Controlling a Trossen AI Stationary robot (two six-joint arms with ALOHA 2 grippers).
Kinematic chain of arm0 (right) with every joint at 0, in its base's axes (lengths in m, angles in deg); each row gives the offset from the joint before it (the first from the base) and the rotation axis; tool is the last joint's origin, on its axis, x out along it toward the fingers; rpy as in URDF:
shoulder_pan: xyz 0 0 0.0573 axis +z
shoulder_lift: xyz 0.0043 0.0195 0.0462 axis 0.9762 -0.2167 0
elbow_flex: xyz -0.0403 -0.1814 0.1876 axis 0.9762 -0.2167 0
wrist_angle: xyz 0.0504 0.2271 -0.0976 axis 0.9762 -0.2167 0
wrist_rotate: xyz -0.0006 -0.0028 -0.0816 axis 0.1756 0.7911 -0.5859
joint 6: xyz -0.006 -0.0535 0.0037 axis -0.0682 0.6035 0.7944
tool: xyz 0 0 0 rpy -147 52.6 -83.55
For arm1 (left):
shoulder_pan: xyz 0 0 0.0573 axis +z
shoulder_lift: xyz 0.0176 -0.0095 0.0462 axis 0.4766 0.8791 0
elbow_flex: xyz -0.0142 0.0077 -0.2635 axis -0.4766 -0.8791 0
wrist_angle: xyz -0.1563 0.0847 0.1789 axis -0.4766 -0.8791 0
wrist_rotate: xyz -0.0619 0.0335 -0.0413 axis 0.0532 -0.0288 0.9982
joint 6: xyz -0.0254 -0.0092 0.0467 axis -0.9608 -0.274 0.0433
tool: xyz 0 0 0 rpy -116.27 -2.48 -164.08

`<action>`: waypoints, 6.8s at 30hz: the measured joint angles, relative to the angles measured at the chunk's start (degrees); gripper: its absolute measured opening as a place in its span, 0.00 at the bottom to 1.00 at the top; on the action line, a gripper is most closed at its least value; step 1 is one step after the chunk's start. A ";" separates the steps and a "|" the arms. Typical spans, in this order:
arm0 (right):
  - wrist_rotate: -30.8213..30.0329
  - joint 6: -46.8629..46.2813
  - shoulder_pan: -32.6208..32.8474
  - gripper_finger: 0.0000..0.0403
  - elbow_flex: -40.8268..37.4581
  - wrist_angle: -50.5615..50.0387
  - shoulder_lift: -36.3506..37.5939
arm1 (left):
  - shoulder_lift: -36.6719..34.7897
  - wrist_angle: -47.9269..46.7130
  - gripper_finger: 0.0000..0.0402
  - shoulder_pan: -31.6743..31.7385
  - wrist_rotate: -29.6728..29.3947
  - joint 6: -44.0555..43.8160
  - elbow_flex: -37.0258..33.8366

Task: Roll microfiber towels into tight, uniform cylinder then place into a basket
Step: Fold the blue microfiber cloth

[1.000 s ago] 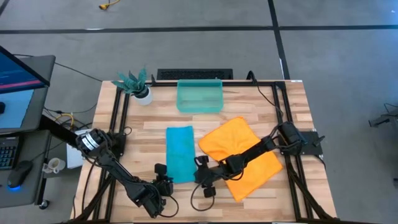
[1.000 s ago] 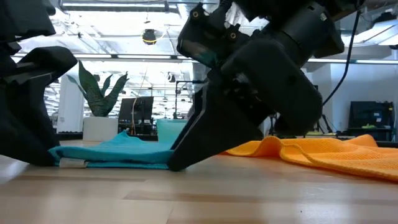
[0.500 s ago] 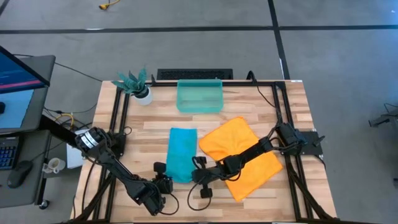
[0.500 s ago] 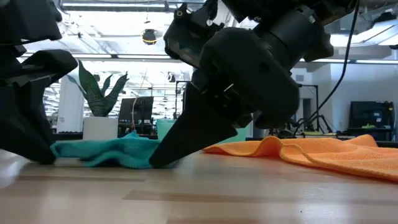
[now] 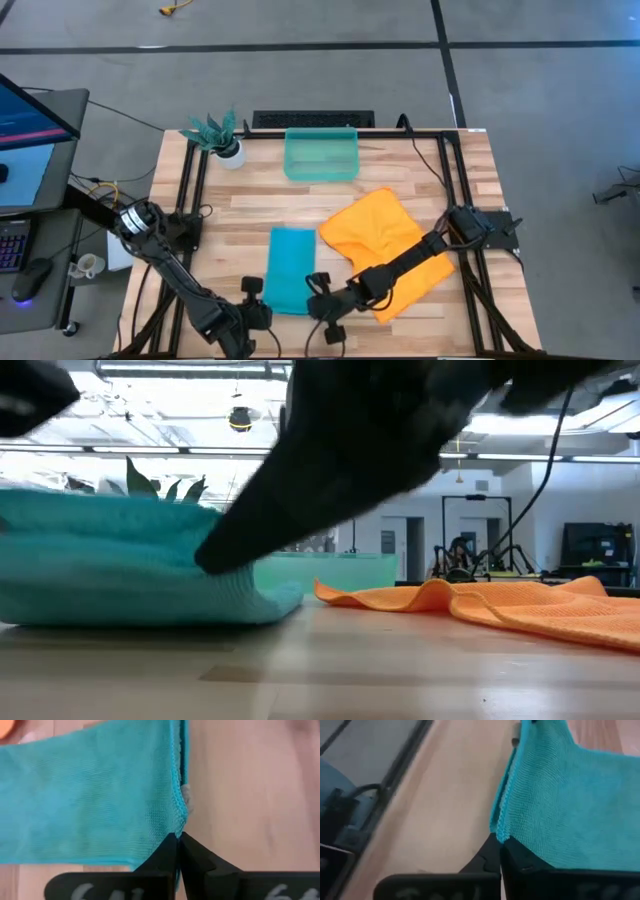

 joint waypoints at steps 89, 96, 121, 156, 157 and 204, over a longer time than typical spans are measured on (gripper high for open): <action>-16.94 -15.16 -1.93 0.01 17.08 -24.77 0.22 | 0.13 -30.89 0.00 0.30 0.35 -21.47 9.96; -17.64 -18.15 -4.68 0.01 16.53 -27.15 0.13 | 0.13 -30.17 0.00 3.91 -0.25 -20.47 5.24; -15.23 -20.37 -7.27 0.01 14.50 -28.79 -4.02 | 0.17 -27.19 0.12 6.21 -0.48 -13.71 4.60; -9.11 -23.14 -9.62 0.14 14.65 -28.73 -4.02 | 0.07 -0.52 0.30 3.91 -16.13 -18.86 -9.79; -9.09 -23.21 -9.62 0.16 14.65 -28.73 -4.02 | 0.07 -0.09 0.30 4.21 -15.80 -18.84 -10.36; 3.94 -20.42 -12.45 0.51 17.03 -35.74 -2.54 | 0.09 5.64 0.30 7.28 -10.64 -18.89 -13.97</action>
